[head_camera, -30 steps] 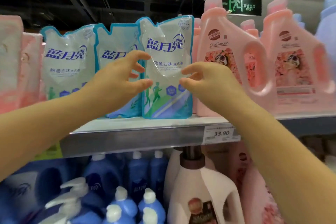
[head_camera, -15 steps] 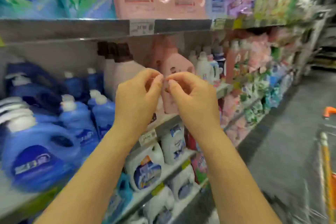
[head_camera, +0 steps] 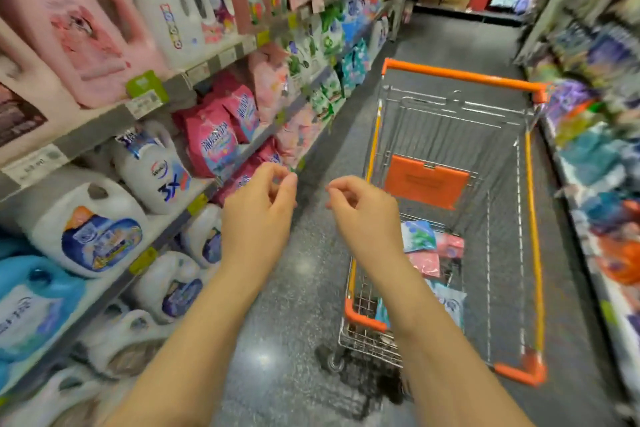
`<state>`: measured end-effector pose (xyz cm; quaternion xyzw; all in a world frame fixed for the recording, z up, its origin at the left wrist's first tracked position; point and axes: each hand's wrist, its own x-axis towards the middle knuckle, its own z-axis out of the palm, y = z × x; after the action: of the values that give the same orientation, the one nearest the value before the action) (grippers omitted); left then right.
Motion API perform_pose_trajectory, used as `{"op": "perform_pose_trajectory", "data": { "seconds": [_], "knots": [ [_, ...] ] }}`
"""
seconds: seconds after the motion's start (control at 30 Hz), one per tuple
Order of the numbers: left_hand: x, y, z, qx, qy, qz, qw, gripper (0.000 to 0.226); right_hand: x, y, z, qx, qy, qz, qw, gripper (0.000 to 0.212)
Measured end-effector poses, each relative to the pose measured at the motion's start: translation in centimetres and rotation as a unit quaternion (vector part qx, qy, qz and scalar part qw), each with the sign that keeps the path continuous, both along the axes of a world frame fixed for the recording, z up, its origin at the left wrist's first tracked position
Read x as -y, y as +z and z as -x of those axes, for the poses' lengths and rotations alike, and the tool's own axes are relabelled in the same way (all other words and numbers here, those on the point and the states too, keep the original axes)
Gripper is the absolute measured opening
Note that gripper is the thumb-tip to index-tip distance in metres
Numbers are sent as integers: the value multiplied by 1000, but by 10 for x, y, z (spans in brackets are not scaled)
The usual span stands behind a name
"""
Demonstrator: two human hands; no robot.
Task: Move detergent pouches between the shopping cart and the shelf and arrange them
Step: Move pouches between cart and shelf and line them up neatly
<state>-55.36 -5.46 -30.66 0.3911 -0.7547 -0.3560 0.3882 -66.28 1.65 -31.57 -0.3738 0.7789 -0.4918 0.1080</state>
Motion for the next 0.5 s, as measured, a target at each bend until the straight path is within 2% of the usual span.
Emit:
{"op": "perform_pose_trajectory", "data": {
  "seconds": [0.23, 0.37, 0.5],
  "knots": [
    [-70, -70, 147, 47, -23, -81, 995, 15, -93, -60, 137, 62, -35, -111, 991, 16],
    [-92, -114, 200, 104, -34, -124, 986, 15, -127, -113, 198, 170, -100, -145, 970, 23],
    [-90, -171, 246, 158, -52, -168, 972, 34, -129, -181, 232, 279, -137, -170, 935, 40]
  ]
}}
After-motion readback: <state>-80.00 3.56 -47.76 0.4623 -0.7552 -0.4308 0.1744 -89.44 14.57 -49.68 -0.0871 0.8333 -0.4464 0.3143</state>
